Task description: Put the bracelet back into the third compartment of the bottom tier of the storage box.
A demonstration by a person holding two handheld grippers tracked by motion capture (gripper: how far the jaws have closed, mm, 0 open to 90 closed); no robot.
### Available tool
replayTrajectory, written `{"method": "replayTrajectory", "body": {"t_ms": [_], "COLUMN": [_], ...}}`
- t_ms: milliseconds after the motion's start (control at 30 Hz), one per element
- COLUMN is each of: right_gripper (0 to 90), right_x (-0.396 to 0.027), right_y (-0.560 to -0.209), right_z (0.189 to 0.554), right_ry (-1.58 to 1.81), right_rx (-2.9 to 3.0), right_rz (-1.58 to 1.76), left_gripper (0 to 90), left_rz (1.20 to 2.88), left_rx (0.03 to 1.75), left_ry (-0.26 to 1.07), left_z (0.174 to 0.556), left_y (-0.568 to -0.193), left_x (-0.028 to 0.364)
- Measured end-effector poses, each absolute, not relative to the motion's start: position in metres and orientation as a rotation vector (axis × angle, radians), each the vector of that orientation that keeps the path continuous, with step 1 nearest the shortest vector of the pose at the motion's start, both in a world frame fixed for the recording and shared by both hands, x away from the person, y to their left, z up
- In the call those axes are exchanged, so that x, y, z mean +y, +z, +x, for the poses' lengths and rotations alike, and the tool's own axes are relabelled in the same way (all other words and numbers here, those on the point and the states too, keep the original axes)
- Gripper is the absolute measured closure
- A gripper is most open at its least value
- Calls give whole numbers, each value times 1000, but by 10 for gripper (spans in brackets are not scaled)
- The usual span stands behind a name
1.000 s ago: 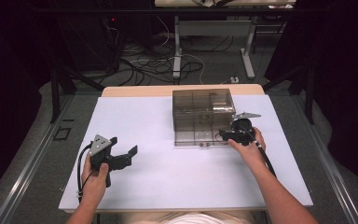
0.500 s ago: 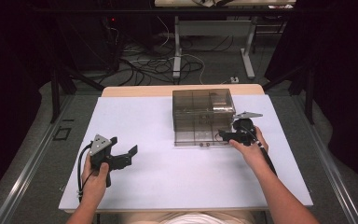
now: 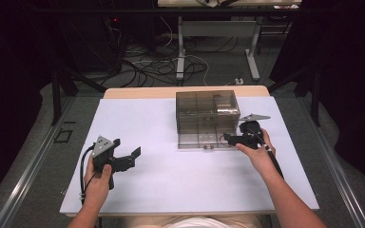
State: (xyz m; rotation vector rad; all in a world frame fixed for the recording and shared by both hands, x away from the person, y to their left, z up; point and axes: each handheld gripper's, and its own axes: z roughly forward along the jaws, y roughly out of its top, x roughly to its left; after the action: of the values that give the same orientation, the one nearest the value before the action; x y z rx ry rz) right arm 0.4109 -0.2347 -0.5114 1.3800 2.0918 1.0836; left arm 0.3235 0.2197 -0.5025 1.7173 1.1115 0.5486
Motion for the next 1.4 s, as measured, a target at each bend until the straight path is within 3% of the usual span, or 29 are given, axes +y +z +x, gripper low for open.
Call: {"method": "replayTrajectory", "body": {"t_ms": [100,267,467,1033,1400], "right_gripper": [151,133,1,0,0], "right_x": [-235,-236,-237,-238,-251], "right_y": [-511,-508,-505,-482,-475], "right_z": [409,407,401,395,368], "right_ry": [1084,1098,1098,1139,1180], "right_rx": [2089,2074,2076,2032,2007], "right_rz": [1366,1361,1341,1321,1318], "left_gripper": [109,109,109,108,109], "left_rz": [1723,1726,1731,1730,1728], "left_rx": [1106,1099,1088,1087,1081], "left_ry": [547,544,539,542,547], "left_z": [325,326,329,327,323], "left_y": [-503,-502,-502,-502,-500], "left_x": [219,217,215,218,216]}}
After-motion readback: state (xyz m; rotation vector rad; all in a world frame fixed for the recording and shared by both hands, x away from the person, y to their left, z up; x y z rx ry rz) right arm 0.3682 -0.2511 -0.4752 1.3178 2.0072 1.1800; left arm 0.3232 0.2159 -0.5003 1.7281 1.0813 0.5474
